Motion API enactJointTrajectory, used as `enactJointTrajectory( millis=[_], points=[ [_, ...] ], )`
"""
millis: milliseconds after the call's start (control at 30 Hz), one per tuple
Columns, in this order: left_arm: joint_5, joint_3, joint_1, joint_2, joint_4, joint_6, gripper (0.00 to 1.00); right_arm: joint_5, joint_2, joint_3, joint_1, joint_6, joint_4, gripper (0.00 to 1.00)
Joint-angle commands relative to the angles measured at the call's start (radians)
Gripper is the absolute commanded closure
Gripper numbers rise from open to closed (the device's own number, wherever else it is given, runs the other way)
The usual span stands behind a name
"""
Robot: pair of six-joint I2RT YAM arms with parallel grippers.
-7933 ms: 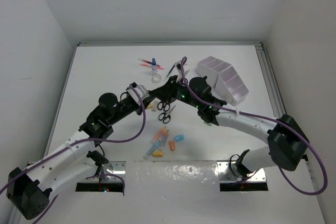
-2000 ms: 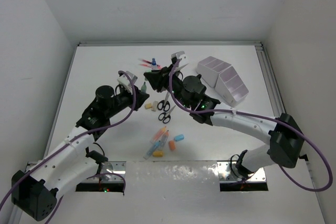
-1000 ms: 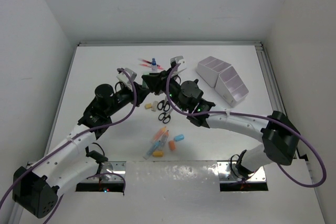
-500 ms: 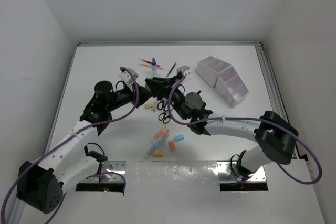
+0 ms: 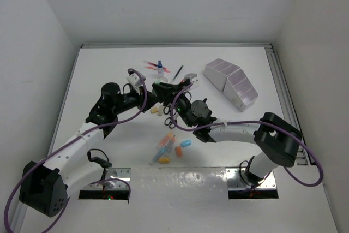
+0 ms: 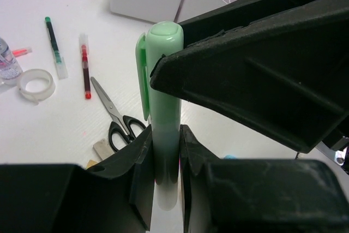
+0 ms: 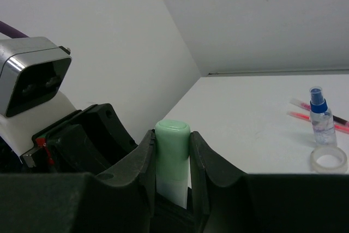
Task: Sort the stationery into containers
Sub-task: Place the pen in the storage box.
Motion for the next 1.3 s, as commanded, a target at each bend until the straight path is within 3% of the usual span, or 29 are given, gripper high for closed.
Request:
enactJointTrajectory(
  millis=[0,333,367,433,467,533,567,633,667,800,900,967,1100,1267],
  points=[
    [-0.067,0.114,0.035,-0.048,0.469,-0.002,1.0,-0.137,0.092,-0.103,0.065,0.005,-0.385,1.0],
    [0.036,0.068,-0.017,-0.075,0.331,0.082,0.98,-0.127,-0.029,0.013,0.035,-0.038,-0.415,1.0],
    [0.045,0.065,-0.02,-0.077,0.319,0.081,0.84,-0.125,-0.044,0.018,0.026,-0.041,-0.415,1.0],
    [0.073,0.062,-0.022,-0.084,0.295,0.125,0.67,-0.107,-0.083,0.021,-0.006,-0.041,-0.424,1.0],
    [0.079,0.064,-0.023,-0.087,0.264,0.131,0.51,-0.103,-0.096,0.018,-0.019,-0.041,-0.423,1.0],
    [0.105,0.067,-0.023,-0.093,0.2,0.156,0.37,-0.094,-0.144,-0.001,-0.059,-0.047,-0.418,1.0],
    [0.111,0.07,-0.025,-0.097,0.175,0.166,0.25,-0.088,-0.164,-0.008,-0.074,-0.047,-0.418,1.0],
    [0.131,0.071,-0.023,-0.116,0.105,0.189,0.14,-0.083,-0.233,-0.033,-0.141,-0.056,-0.423,1.0],
    [0.137,0.071,-0.023,-0.124,0.091,0.193,0.01,-0.091,-0.254,-0.037,-0.164,-0.069,-0.434,1.0],
    [0.133,0.073,-0.023,-0.15,0.029,0.183,0.0,-0.134,-0.343,-0.048,-0.296,-0.197,-0.519,1.0],
    [0.092,0.061,-0.02,-0.167,0.005,0.173,0.0,-0.24,-0.376,-0.071,-0.479,-0.317,-0.562,1.0],
    [0.056,0.05,-0.017,-0.182,-0.009,0.176,0.0,-0.31,-0.37,-0.099,-0.629,-0.426,-0.509,1.0],
    [-0.037,0.027,-0.016,-0.204,-0.037,0.186,0.0,-0.46,-0.347,-0.103,-0.891,-0.474,-0.463,1.0],
    [-0.073,-0.013,-0.016,-0.232,-0.069,0.217,0.0,-0.692,-0.276,-0.11,-1.079,-0.52,-0.383,1.0]
  ],
)
